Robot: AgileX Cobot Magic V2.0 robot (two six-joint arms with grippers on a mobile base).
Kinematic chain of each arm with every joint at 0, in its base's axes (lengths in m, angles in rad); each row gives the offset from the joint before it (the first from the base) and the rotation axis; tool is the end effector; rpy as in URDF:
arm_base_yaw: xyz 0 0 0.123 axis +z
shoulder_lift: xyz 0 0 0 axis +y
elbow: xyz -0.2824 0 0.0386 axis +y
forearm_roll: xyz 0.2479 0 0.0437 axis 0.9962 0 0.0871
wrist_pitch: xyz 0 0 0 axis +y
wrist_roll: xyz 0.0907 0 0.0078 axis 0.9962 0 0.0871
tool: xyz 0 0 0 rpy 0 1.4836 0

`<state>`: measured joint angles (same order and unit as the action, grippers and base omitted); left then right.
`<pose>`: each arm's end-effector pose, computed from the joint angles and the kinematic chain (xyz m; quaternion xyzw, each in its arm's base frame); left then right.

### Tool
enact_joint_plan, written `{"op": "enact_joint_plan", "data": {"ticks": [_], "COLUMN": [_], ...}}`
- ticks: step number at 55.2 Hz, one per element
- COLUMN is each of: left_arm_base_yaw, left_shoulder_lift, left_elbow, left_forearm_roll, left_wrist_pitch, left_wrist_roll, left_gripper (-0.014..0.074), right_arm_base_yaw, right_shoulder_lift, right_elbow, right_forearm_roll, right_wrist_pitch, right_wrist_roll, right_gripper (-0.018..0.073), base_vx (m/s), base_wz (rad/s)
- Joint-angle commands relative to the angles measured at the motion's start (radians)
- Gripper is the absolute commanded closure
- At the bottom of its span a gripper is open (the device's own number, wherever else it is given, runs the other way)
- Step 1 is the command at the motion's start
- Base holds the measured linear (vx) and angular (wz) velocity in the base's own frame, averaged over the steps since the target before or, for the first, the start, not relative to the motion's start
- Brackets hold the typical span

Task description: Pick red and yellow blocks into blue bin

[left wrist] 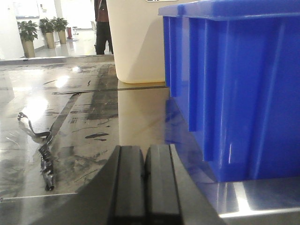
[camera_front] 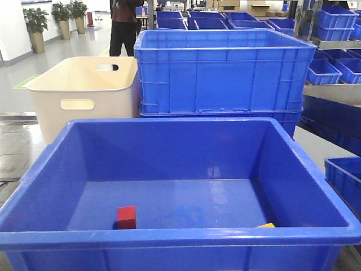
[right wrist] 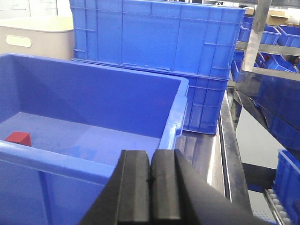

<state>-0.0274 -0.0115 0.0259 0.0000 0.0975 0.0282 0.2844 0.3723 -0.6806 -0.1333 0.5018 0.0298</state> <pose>0.0567 -0.0016 0.1961 0.0199 0.7155 0.0003 0.6983 0.0634 0.0124 0.3691 -0.1160 0.7332 0.0423 0.6687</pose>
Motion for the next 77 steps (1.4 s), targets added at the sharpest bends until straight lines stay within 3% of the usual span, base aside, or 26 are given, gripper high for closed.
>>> {"op": "enact_joint_plan", "data": {"ticks": [1,16,24,32,43,65,77], "left_arm_base_yaw": [-0.001,-0.001,-0.001,-0.001,-0.001,-0.001,-0.001], "left_shoulder_lift": [-0.017,-0.017,-0.017,-0.017,-0.017,-0.017,-0.017], "left_elbow": [-0.016,-0.016,-0.016,-0.016,-0.016,-0.016,-0.016], "left_forearm_roll": [-0.006,-0.006,-0.006,-0.006,-0.006,-0.006,-0.006], "left_wrist_pitch": [-0.080,-0.080,-0.080,-0.080,-0.080,-0.080,-0.080], "left_wrist_roll": [-0.002,-0.002,-0.002,-0.002,-0.002,-0.002,-0.002], "left_gripper": [0.0594,0.0594,0.0594,0.0594,0.0594,0.0594,0.0594], "right_arm_base_yaw": [-0.004,-0.004,-0.004,-0.005,-0.011,-0.254,-0.285], "right_shoulder_lift": [0.010,0.006,-0.030,-0.129,-0.294,-0.393,-0.393], "right_elbow": [-0.026,0.008,0.199,0.425,0.609,0.719,0.719], "right_forearm_roll": [-0.017,0.029,0.090,0.146,0.133,0.152,0.141], "right_wrist_pitch": [-0.089,-0.096,-0.150,-0.313,-0.403,-0.430,-0.435], "right_wrist_roll": [-0.002,-0.003,-0.001,-0.001,-0.036,-0.036,-0.039], "right_gripper": [0.0570,0.0570,0.0570,0.0570,0.0570,0.0570,0.0570], "base_vx": [0.00,0.00,0.00,0.00,0.00,0.00,0.00], "base_wz": [0.00,0.00,0.00,0.00,0.00,0.00,0.00]}}
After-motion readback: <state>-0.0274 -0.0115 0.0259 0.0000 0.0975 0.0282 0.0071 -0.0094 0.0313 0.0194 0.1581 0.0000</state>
